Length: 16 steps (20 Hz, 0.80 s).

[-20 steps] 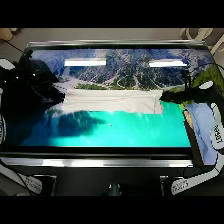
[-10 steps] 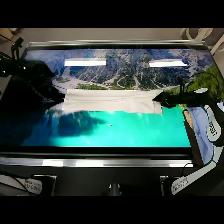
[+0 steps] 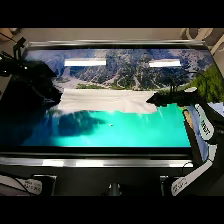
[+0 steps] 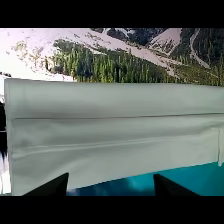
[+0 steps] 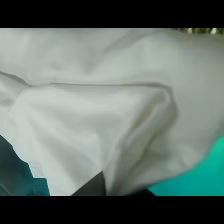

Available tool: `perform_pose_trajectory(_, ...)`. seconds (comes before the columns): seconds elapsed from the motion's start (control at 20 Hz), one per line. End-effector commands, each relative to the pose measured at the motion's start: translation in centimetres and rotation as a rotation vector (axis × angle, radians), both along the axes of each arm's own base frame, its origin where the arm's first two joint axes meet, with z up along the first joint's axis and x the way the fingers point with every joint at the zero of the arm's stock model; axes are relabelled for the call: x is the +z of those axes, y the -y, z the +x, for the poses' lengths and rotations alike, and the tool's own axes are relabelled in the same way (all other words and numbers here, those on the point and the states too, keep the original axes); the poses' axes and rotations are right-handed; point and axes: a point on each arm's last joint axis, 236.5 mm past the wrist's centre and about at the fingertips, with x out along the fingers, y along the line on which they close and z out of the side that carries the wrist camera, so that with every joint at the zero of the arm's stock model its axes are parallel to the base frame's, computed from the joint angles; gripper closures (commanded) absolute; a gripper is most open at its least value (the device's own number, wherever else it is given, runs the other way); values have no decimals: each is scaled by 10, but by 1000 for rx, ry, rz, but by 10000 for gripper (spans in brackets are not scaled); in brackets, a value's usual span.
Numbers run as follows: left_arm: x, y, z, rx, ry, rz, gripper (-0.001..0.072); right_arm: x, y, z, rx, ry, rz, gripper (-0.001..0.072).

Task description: Fold the shirts.

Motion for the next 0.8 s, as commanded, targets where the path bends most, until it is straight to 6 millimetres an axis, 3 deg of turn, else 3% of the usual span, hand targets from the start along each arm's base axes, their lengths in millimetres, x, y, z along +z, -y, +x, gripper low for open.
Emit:
perform_pose_trajectory(0.0, -1, 5, -1, -12, -5, -1, 101, 10, -6, -1, 19, 19, 7, 692)
perform_pose_trajectory(0.05, -3, 9, -1, -19, -8, -3, 108, 18, -6, 1, 22, 40, 2, 693)
perform_pose_trajectory(0.1, -6, 16, 0, -31, -12, -8, 212, 28, -5, 2, 22, 61, -3, 693)
perform_pose_trajectory(0.15, -11, 28, 1, -49, -18, -19, 544, 40, -6, 2, 25, 84, -7, 693)
perform_pose_trajectory(0.2, -16, 46, 3, -80, -15, -34, 680, 53, -6, 2, 32, 106, -8, 693)
perform_pose_trajectory(0.4, -66, 145, 7, -210, -42, -62, 685, 109, -13, -15, 95, 187, -18, 693)
perform_pose_trajectory(0.55, -106, 231, -10, -309, -84, -113, 685, 135, 0, -30, 110, 210, -139, 693)
perform_pose_trajectory(0.75, -130, 328, -37, -353, -127, -268, 686, 170, 3, -55, 149, 230, -197, 693)
